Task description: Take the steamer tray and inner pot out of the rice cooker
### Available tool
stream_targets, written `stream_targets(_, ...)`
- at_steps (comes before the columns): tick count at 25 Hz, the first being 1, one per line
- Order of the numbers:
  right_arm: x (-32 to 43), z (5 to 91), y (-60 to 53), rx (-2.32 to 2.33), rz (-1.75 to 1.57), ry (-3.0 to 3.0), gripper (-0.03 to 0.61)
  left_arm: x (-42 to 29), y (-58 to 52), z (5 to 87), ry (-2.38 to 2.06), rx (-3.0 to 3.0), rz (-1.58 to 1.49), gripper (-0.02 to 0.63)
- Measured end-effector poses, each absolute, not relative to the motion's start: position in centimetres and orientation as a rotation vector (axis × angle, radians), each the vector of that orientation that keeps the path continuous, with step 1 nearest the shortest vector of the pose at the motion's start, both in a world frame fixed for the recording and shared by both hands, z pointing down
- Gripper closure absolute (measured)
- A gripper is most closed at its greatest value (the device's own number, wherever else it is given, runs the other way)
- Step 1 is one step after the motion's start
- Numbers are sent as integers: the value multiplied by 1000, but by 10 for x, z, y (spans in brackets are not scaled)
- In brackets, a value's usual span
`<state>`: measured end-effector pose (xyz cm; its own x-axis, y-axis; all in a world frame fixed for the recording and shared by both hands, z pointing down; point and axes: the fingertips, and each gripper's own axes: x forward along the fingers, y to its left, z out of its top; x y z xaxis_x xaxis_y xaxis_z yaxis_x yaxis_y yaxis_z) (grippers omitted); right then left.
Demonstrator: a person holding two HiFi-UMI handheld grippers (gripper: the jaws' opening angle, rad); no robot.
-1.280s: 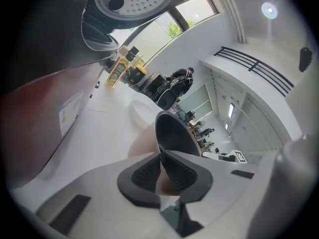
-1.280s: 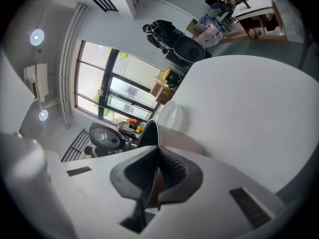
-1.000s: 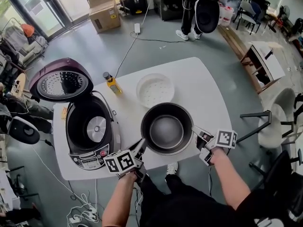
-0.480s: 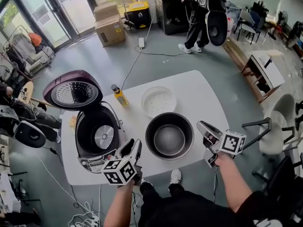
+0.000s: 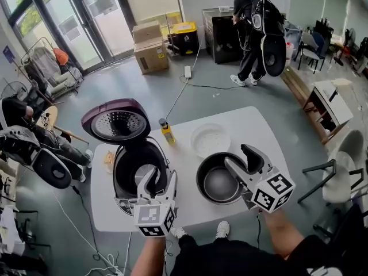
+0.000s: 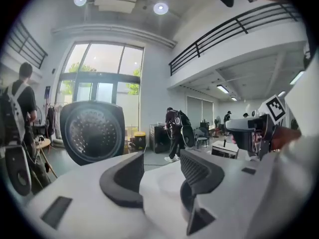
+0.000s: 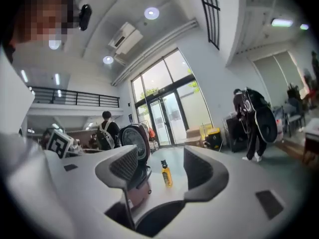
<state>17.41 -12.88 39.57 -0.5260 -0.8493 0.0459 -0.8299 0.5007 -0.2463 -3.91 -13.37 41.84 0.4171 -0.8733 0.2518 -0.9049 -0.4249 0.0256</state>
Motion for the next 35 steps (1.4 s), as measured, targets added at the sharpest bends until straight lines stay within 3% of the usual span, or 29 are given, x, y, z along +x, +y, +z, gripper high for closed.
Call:
stream_targets(5,126,375,-135,-1571,8,2781,313,-74,-136,390,-1669,2507,209,393)
stream_targets(10,84,368,-142,-1554,112,2823,323,-108,-142,380,-1786,2517,241,449)
stream_targets(20,32,349,-155,-1506,191,2830,577,-143,-151,364,-1853,2532,295,604)
stream_targets(35,-1,349,-165,-1563,224,2782,580,-161,-149,364,-1821,2571,198,617)
